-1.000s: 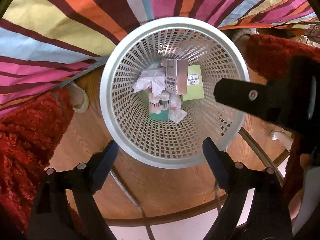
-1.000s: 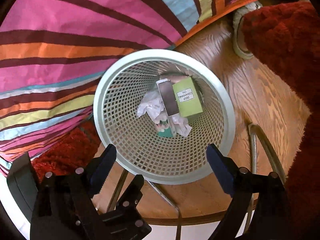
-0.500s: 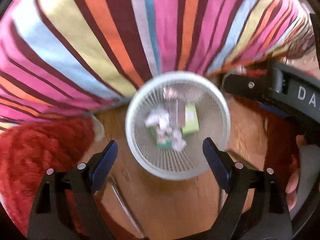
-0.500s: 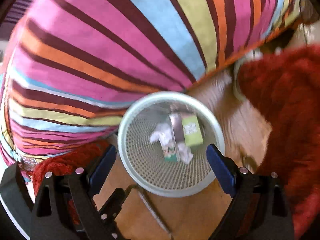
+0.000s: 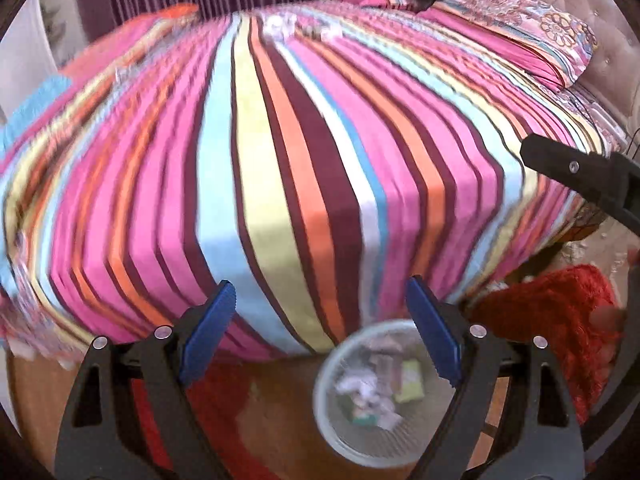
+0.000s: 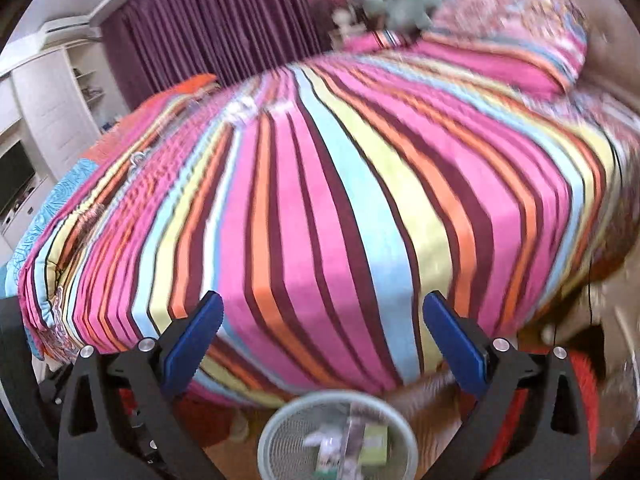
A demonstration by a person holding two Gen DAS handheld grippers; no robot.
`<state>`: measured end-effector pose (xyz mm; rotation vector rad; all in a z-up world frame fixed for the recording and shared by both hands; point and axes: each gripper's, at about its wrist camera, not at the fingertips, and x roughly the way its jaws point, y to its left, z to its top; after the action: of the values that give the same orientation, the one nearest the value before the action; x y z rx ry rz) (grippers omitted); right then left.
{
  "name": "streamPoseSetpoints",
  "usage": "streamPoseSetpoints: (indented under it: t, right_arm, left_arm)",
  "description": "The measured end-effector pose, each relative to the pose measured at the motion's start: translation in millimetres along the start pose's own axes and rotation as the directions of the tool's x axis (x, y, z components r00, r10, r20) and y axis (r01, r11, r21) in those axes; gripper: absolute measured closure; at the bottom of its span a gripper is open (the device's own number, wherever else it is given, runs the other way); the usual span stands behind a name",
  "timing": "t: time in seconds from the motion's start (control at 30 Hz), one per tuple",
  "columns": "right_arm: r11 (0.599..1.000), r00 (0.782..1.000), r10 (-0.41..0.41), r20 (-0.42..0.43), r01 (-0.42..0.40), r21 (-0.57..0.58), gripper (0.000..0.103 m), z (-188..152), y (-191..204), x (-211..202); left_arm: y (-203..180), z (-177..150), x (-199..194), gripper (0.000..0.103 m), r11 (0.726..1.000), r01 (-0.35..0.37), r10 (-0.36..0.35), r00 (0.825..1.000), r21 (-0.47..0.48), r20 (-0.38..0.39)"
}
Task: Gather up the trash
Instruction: 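Move both tools back over the bed toward the remaining items, then grasp the crumpled white paper with the left tool while the right grasps the green tissue pack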
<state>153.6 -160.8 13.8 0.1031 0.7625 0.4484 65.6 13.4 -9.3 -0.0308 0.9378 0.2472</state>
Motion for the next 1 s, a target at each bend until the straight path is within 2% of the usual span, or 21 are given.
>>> streamPoseSetpoints:
  t: [0.13, 0.4, 0.63, 0.77, 1.0]
  right_arm:
    - [0.999, 1.0, 0.024, -0.002, -0.024, -0.043, 0.007, 26, 7, 11]
    - [0.994, 0.997, 0.069, -0.039, -0.072, -0.084, 0.007, 70, 17, 45]
    - [0.983, 0.99, 0.077, -0.122, -0.096, -0.155, 0.007, 110, 25, 100]
    - [0.978, 0.989, 0.082, -0.12, -0.103, -0.182, 0.007, 133, 25, 125]
    - [0.974, 0.988, 0.088, -0.13, -0.112, -0.198, 0.007, 165, 26, 170]
  left_arm:
    - [15, 31, 2, 0.019, 1.0, -0.003, 0.003, 0.998, -0.007, 0.057]
    - [51, 107, 29, 0.019, 0.999, 0.015, -0.01, 0.995, -0.044, 0.102]
    - [75, 180, 75, 0.019, 0.999, 0.028, -0.024, 0.994, -0.037, 0.104]
    - [83, 218, 106, 0.019, 0.999, 0.023, -0.02, 0.995, -0.031, 0.095]
    - [98, 282, 154, 0.019, 0.997, 0.054, -0.049, 0.994, -0.055, 0.101]
